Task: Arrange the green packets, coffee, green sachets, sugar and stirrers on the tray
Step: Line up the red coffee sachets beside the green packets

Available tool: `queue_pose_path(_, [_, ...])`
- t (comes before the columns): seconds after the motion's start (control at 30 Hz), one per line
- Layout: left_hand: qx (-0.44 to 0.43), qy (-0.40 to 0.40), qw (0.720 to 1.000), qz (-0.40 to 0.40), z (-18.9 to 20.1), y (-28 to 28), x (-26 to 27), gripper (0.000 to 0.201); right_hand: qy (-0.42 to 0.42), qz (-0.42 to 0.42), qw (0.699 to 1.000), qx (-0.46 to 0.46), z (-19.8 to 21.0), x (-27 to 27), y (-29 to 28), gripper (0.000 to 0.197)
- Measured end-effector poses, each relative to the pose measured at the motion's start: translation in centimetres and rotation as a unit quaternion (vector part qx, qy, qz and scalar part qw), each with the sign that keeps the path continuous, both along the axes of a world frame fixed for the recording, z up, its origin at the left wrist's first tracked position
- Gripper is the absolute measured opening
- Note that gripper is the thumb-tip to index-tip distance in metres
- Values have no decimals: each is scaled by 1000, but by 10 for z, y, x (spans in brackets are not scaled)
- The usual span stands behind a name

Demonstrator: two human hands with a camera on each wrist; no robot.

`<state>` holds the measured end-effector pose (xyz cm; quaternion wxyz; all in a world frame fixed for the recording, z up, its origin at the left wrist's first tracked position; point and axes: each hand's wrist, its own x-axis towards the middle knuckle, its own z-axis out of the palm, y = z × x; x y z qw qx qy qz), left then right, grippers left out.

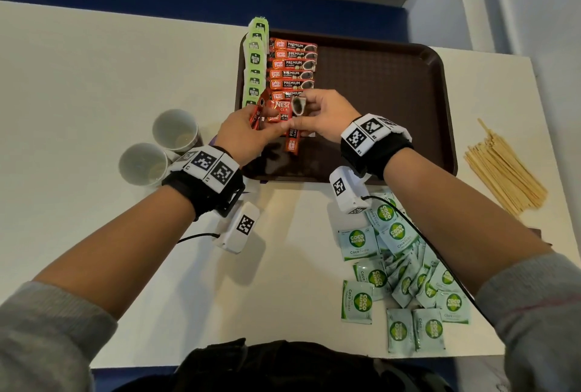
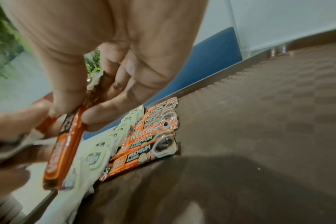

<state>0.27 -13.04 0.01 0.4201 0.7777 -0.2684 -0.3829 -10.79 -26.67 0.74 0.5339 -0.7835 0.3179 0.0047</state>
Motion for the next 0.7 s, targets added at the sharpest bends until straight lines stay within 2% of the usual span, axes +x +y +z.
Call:
queue_pose_path(0.1, [25,-4,1000,-13,-4,2,-2,24,-44,-60,992,105,1,-4,-2,26])
queue_pose_path(0.2, [37,0,999,-16,-4,3,-2,17,-29,-61,990,124,-5,-6,-3,17])
queue_pose_path(0.27, [43,-7,999,-26,-4,3,0,13,-12,-62,992,105,-9,-9,-4,12])
queue_pose_path(0.43, [52,-49,997,-29,-1,3,6,16,69,-35,996,-38,-18,-23,-14,12])
queue_pose_path(0.53, [46,-66,997,-11,0,3,8,20,106,-13,994,-29,-22,-30,-16,9])
queue_pose_path(0.7, [38,-70,997,13,0,4,11,9,146,-38,988,-23,-35,-33,-14,19])
